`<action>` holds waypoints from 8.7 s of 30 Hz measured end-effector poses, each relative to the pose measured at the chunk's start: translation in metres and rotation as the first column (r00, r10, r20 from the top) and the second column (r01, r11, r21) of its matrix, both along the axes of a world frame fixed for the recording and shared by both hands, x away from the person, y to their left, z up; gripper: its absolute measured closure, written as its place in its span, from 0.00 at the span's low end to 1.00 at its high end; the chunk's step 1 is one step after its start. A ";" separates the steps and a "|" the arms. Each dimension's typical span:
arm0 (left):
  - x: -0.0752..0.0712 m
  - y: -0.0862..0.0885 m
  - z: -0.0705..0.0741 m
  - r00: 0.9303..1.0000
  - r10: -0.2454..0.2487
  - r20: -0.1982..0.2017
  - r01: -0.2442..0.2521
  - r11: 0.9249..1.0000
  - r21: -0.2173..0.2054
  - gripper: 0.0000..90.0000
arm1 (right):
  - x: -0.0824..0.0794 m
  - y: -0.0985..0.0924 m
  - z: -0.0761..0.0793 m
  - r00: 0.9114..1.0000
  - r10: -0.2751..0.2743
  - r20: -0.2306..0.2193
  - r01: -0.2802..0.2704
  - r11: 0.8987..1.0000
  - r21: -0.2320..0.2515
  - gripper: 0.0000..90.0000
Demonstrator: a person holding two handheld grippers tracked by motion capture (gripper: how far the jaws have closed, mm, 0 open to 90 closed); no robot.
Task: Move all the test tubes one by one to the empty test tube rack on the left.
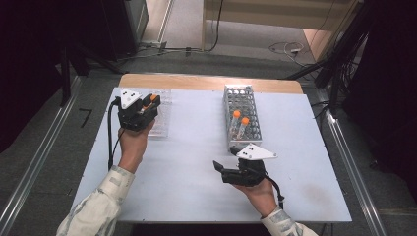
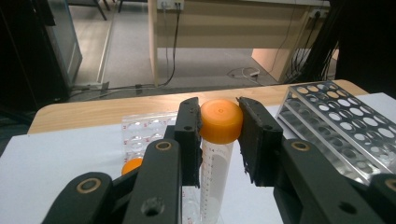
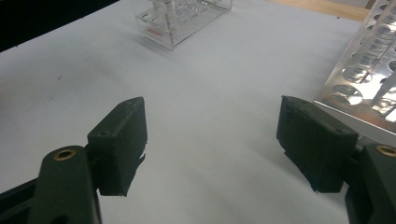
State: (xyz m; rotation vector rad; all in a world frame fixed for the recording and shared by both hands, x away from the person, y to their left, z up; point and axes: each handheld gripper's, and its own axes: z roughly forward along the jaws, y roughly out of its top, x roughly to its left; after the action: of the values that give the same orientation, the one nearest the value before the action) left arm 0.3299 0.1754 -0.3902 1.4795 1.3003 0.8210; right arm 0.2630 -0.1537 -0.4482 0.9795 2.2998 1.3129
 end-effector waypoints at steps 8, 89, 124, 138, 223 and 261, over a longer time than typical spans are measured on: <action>0.003 -0.001 -0.003 1.000 -0.002 -0.002 0.002 1.000 0.010 0.77 | 0.000 0.000 0.000 1.000 0.001 -0.001 -0.001 1.000 0.000 0.26; -0.095 -0.036 -0.058 0.979 -0.189 -0.082 0.188 0.982 -0.017 0.23 | 0.040 -0.031 0.004 0.975 -0.211 0.074 0.211 0.977 0.004 0.28; -0.094 -0.040 -0.061 0.974 -0.204 -0.093 0.204 0.979 -0.009 0.23 | 0.086 -0.032 -0.014 0.950 -0.300 0.085 0.299 0.954 0.029 0.75; -0.094 -0.041 -0.061 0.973 -0.209 -0.100 0.209 0.978 -0.010 0.23 | 0.084 -0.033 -0.003 0.945 -0.308 0.114 0.303 0.951 0.054 0.80; -0.108 -0.047 -0.045 0.964 -0.263 -0.037 0.261 0.964 -0.048 0.19 | 0.014 0.040 -0.003 0.994 0.043 0.097 -0.043 0.999 -0.002 0.80; -0.110 -0.076 -0.046 0.923 -0.384 -0.034 0.384 0.923 0.006 0.67 | -0.008 0.079 -0.007 0.981 0.176 0.076 -0.177 0.984 0.004 0.80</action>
State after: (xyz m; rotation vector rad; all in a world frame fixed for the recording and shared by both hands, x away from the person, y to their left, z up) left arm 0.2195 0.0998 -0.4362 1.6933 0.9803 0.5486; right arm 0.2547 -0.0743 -0.4554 0.7290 2.3684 1.4061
